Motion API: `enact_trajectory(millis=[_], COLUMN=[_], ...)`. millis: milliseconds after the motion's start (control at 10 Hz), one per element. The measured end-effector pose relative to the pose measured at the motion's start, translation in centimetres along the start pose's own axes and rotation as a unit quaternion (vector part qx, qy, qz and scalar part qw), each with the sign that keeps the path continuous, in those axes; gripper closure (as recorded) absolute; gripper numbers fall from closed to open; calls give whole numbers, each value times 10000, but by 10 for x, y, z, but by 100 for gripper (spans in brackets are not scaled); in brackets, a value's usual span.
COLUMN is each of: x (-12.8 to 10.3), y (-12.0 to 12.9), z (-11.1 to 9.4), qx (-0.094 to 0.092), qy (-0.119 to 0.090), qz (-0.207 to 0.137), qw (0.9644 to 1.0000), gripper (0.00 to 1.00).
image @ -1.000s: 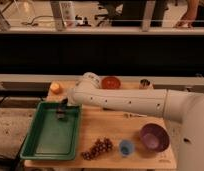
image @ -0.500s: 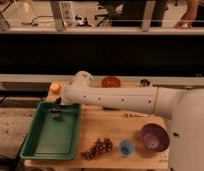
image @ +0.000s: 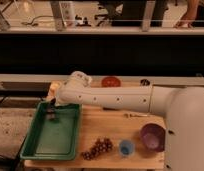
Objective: Wipe tray with brush
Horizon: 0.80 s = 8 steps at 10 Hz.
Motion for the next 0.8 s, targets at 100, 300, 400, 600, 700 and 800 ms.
enact_trajectory(millis=[100, 300, 400, 600, 700, 800], x=[-6, -21, -25, -38, -43, -46], y=[4, 13, 18, 31, 37, 43], z=[-1, -3, -4, -9, -11, -15], qx=[-16, -71, -95, -134, -143, -142], qy=[-14, -40, -45, -59, -61, -56], qz=[-33, -134, -164, -244, -273, -290], qw=[10000, 9999, 9998, 9996, 9995, 9995], gripper=[100, 100, 100, 100, 100, 100])
